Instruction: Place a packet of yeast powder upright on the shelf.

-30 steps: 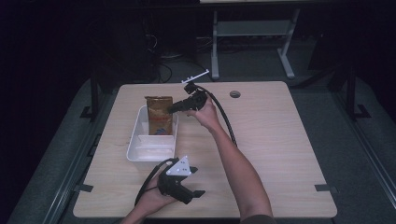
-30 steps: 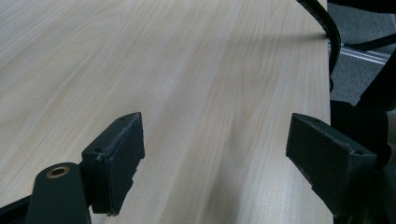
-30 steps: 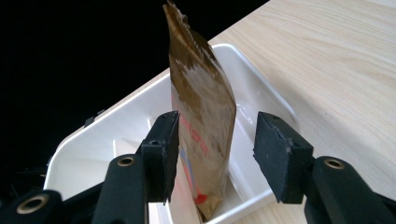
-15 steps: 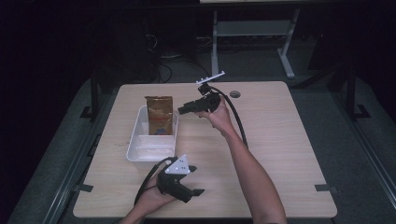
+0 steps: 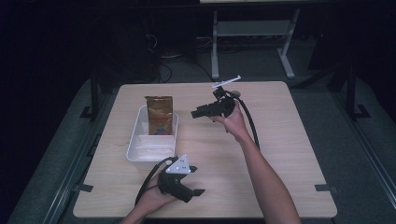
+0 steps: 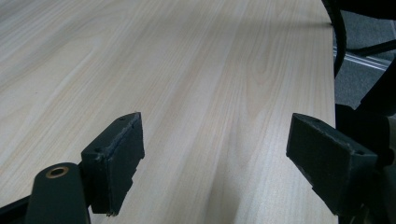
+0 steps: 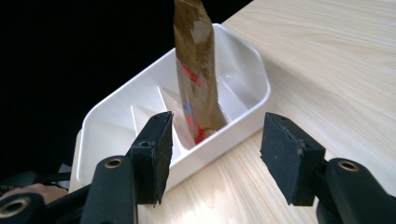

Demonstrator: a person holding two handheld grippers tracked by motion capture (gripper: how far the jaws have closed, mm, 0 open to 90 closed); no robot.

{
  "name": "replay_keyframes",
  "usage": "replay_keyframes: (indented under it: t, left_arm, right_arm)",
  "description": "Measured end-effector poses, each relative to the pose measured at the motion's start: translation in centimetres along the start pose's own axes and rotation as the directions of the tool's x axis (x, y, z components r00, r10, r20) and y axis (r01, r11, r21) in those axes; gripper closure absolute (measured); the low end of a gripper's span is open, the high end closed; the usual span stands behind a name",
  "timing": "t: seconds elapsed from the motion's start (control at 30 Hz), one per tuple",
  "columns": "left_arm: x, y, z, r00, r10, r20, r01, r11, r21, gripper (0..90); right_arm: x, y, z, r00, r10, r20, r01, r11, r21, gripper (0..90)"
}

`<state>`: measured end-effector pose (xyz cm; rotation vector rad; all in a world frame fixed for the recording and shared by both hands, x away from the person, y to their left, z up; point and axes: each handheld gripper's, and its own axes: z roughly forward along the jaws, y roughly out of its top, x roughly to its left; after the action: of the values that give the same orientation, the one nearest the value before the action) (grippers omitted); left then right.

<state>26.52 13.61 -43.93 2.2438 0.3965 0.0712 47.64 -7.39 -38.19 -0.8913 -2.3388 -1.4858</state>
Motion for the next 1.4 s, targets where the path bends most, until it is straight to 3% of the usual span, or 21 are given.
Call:
replay_keyframes:
  t: [0.27,0.63,1.4]
  left_arm:
    - [0.0,0.0,0.1,1.0,-0.003,0.0,0.003,1.0,0.0,17.9]
    - [0.1,0.0,0.2,1.0,-0.003,-0.003,0.003,1.0,0.005,17.7]
    - [0.2,0.0,0.3,0.9999,-0.012,0.001,0.012,0.9999,0.003,17.5]
  right_arm:
    - [-0.3,-1.4,-1.9,0.9998,0.02,0.009,-0.02,1.0,-0.009,41.5]
    - [-0.3,-3.7,-4.4,0.9991,0.042,-0.011,-0.042,0.998,-0.038,40.5]
    - [0.5,-7.9,-7.7,0.9983,0.059,-0.005,-0.059,0.997,-0.039,38.0]
